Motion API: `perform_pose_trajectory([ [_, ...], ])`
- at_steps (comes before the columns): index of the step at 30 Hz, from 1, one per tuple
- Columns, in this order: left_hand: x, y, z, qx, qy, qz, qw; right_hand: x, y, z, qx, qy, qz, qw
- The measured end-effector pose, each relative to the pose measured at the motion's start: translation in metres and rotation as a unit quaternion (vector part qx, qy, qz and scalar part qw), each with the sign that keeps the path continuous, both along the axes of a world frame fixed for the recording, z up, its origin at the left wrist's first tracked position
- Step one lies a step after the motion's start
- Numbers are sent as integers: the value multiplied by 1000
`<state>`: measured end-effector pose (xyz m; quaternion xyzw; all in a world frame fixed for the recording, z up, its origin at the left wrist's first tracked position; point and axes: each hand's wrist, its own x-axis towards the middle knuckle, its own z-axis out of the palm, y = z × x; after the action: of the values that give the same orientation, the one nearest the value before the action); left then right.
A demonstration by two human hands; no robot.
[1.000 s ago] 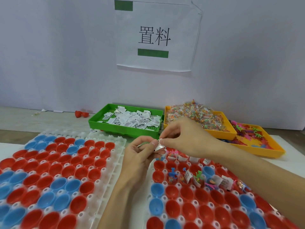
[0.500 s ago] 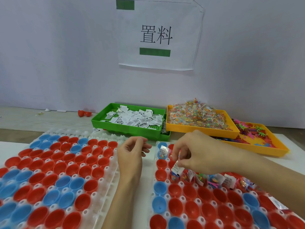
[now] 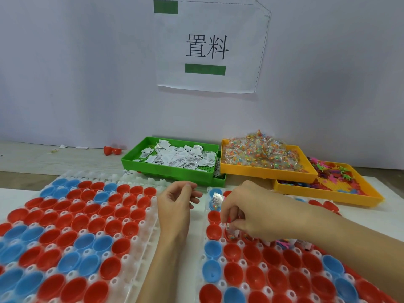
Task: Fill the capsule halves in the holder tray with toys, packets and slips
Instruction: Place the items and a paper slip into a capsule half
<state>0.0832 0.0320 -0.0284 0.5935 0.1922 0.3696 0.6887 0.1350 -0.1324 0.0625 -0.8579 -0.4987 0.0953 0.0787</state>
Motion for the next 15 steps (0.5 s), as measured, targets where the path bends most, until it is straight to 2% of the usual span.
perform_pose_trajectory([
  [9, -1, 0, 1, 12, 5, -1, 1000, 0, -6, -4, 29, -19, 7, 999],
  [13, -1, 0, -2, 15, 5, -31, 999, 8, -20, 7, 123, 29, -33, 991],
  [15, 0, -1, -4, 28, 12, -45, 999, 17, -36, 13, 181, 22, -63, 981],
])
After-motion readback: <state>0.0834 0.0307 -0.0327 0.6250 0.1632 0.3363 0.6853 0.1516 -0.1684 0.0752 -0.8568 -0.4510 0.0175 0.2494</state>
